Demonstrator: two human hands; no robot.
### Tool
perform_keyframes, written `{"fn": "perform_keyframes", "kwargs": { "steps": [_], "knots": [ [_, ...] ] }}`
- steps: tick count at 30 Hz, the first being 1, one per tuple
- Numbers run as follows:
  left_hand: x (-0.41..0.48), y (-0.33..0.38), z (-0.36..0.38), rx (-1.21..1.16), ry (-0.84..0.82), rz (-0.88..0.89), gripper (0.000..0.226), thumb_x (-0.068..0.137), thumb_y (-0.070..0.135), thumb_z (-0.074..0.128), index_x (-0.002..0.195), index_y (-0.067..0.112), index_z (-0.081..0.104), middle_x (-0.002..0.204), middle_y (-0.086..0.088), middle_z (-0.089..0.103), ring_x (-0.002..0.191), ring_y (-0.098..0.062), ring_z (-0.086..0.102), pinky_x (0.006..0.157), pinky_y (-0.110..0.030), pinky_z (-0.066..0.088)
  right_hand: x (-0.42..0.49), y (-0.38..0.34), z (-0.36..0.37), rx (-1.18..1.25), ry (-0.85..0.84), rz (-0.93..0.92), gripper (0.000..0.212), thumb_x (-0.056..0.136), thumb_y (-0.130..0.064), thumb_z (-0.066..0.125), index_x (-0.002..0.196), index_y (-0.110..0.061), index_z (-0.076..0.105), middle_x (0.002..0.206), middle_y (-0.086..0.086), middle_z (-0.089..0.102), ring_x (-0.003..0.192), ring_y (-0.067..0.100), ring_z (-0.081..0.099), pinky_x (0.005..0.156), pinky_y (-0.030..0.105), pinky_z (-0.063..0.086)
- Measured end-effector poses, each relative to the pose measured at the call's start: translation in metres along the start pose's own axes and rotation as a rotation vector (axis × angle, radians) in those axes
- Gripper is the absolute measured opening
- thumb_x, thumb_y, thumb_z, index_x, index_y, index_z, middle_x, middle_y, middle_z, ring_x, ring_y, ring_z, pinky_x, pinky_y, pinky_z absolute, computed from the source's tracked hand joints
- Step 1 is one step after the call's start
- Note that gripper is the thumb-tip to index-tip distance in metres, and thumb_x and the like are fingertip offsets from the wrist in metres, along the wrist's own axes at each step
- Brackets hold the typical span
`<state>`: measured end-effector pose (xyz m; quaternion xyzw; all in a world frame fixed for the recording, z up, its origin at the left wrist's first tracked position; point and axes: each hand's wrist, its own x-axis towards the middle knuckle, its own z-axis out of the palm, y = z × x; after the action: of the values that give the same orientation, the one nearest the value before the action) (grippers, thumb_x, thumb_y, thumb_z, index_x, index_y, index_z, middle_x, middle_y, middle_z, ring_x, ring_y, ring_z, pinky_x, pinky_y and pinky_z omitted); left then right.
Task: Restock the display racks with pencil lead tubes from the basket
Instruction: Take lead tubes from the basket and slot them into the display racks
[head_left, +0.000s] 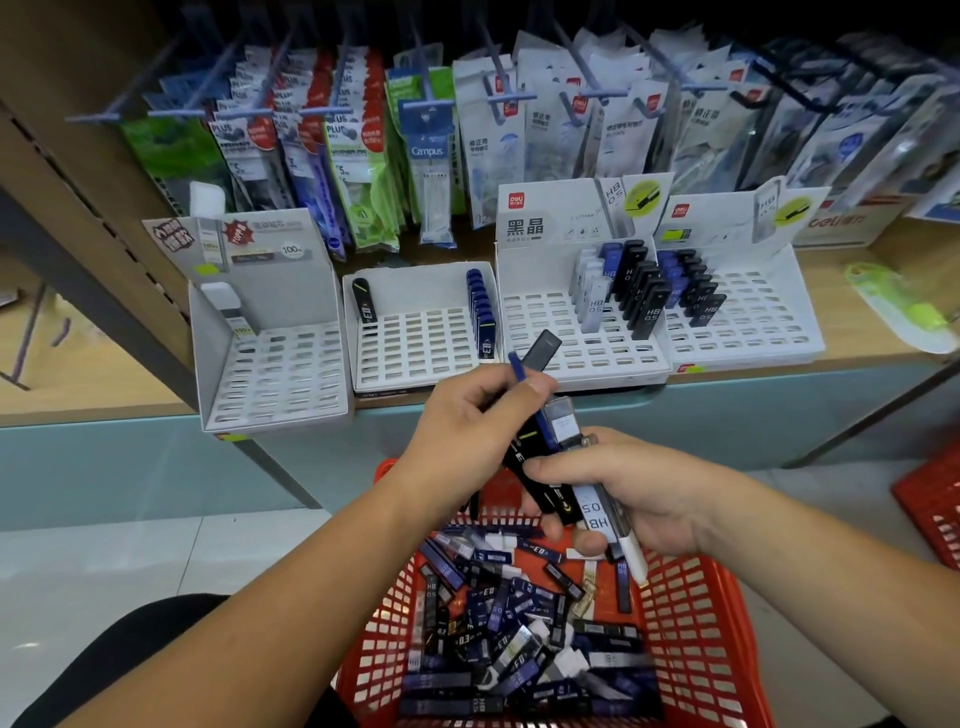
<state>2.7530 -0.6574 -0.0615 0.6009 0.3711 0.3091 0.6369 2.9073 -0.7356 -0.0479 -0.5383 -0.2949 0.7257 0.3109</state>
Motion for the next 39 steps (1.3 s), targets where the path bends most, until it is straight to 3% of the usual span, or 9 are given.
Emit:
{"fn": "perform_keyframes", "kwargs": {
  "steps": [3,6,10,14,17,26,31,35,39],
  "knots": [
    [0.004,0.008,-0.005,-0.095,0.067,-0.108,0.024,0.104,0.028,0.057,0.107,0.017,0.078,0.06,0.004,0.058,0.047,-0.011,0.045,0.043,-0.02,0.032,0.001,-0.002,0.001,-0.025,-0.024,-0.004,0.009,0.091,-0.021,0.077,0.098,-0.016,0.075,0.09,0.015,0.065,0.069,0.023,0.059,0.04,0.023,0.04],
    [0.009,0.012,-0.019,-0.251,0.072,-0.154,0.024,0.104,0.028,0.057,0.112,0.017,0.077,0.069,-0.009,0.051,0.051,-0.016,0.033,0.041,-0.024,0.027,0.005,-0.001,0.003,-0.083,-0.054,0.019,0.029,0.083,-0.021,0.085,0.105,-0.013,0.069,0.084,0.008,0.064,0.067,0.019,0.057,0.041,0.022,0.041],
    [0.013,0.009,-0.03,-0.297,0.079,-0.105,0.021,0.105,0.015,0.058,0.119,0.014,0.074,0.096,-0.016,0.056,0.061,-0.014,0.038,0.04,-0.021,0.03,0.011,-0.001,0.009,-0.124,0.053,0.028,0.018,0.086,-0.009,0.08,0.098,-0.014,0.068,0.075,0.004,0.063,0.061,0.016,0.052,0.041,0.022,0.037],
    [0.015,0.006,-0.044,-0.318,0.082,-0.084,0.022,0.101,0.009,0.063,0.12,0.011,0.074,0.091,-0.013,0.052,0.062,-0.01,0.041,0.041,-0.021,0.028,0.018,-0.009,0.005,0.122,0.237,-0.066,0.014,0.087,0.002,0.068,0.092,-0.01,0.062,0.069,0.01,0.057,0.055,0.02,0.053,0.039,0.023,0.036],
    [0.016,0.004,-0.047,-0.304,0.061,-0.084,0.021,0.096,0.012,0.069,0.116,0.013,0.077,0.079,-0.01,0.052,0.06,-0.011,0.039,0.041,-0.021,0.027,0.021,-0.023,0.001,0.219,0.319,-0.187,0.007,0.087,-0.002,0.072,0.091,-0.003,0.067,0.074,0.013,0.06,0.057,0.021,0.055,0.039,0.024,0.036],
    [0.024,0.002,-0.049,-0.472,0.098,-0.075,0.021,0.096,0.011,0.068,0.115,0.011,0.077,0.078,-0.004,0.051,0.059,-0.008,0.04,0.04,-0.019,0.027,0.049,-0.047,0.009,0.125,0.49,-0.342,0.037,0.083,-0.017,0.086,0.11,0.001,0.068,0.079,0.013,0.071,0.061,0.024,0.056,0.046,0.028,0.04],
    [0.034,0.001,-0.054,-0.362,0.121,-0.095,0.012,0.095,0.014,0.072,0.104,0.011,0.079,0.068,-0.006,0.043,0.056,-0.011,0.033,0.042,-0.021,0.024,0.06,-0.059,0.005,0.16,0.53,-0.459,0.023,0.085,-0.009,0.082,0.102,-0.001,0.07,0.08,0.012,0.072,0.058,0.023,0.056,0.047,0.03,0.041],
    [0.041,0.001,-0.059,-0.264,0.183,-0.113,0.015,0.097,0.022,0.072,0.086,0.015,0.078,0.082,-0.012,0.044,0.057,-0.014,0.032,0.043,-0.024,0.024,0.063,-0.069,-0.009,-0.085,0.657,-0.536,0.027,0.083,-0.01,0.084,0.104,-0.001,0.069,0.073,0.01,0.069,0.054,0.022,0.059,0.049,0.031,0.044],
    [0.044,-0.001,-0.058,-0.204,0.163,-0.129,0.018,0.097,0.02,0.072,0.082,0.01,0.075,0.086,-0.013,0.043,0.056,-0.014,0.031,0.044,-0.024,0.025,0.065,-0.073,-0.009,0.219,0.565,-0.534,0.024,0.083,-0.003,0.081,0.105,-0.002,0.07,0.072,0.006,0.069,0.055,0.02,0.055,0.046,0.028,0.042]
  ]
}}
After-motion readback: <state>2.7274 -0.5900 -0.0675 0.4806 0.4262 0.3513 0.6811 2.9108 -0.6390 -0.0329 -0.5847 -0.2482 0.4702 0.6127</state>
